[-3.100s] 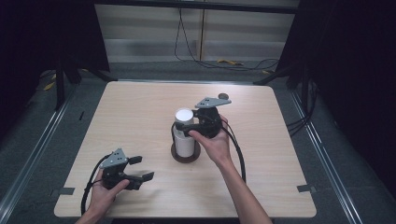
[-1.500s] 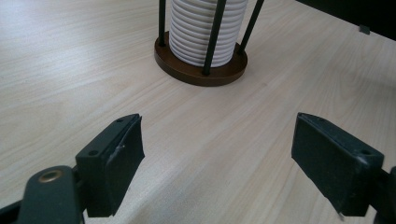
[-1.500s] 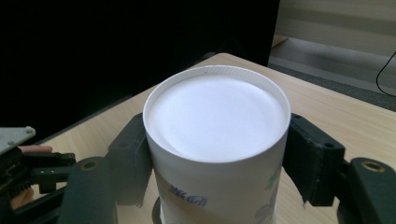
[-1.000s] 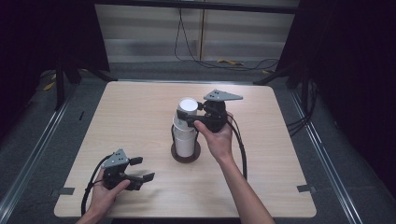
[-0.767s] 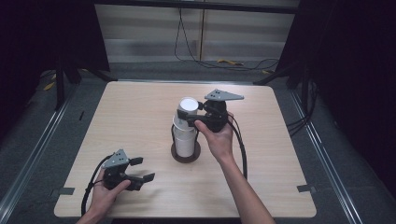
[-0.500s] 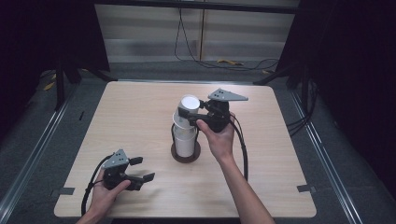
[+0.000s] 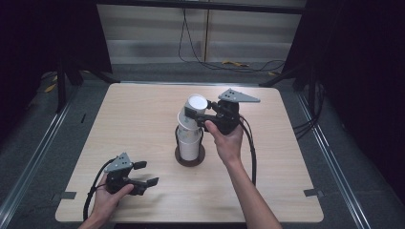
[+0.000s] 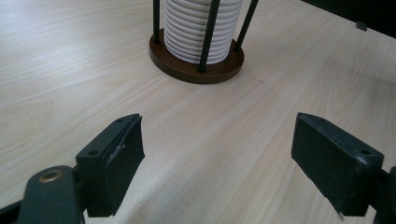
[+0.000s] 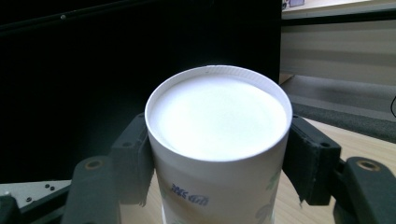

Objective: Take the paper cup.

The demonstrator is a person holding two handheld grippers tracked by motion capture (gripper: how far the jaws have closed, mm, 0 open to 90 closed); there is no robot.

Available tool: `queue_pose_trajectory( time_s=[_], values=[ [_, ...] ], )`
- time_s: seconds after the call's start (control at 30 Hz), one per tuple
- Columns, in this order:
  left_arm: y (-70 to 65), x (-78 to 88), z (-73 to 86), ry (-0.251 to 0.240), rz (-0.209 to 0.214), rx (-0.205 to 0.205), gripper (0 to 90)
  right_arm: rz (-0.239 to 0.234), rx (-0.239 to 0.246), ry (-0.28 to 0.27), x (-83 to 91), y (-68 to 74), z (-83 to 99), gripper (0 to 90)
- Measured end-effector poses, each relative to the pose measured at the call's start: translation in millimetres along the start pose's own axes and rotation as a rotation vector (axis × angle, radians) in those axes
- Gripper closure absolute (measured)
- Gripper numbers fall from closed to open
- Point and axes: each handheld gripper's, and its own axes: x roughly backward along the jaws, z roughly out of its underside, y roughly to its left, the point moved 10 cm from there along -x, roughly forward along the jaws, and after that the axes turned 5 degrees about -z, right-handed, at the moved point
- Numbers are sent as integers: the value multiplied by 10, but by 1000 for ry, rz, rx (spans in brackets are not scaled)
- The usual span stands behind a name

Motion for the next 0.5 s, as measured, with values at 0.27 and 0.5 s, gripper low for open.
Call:
queue_pose_trajectory(
  time_s=[0.27, 0.5],
  values=[
    [-5, 11, -23, -11, -4, 2, 169, -6, 0, -21, 123, 39, -49, 337],
    [-32, 17, -154, -30, 3, 1, 169, -16, -22, -12, 276, 42, -20, 337]
  ],
)
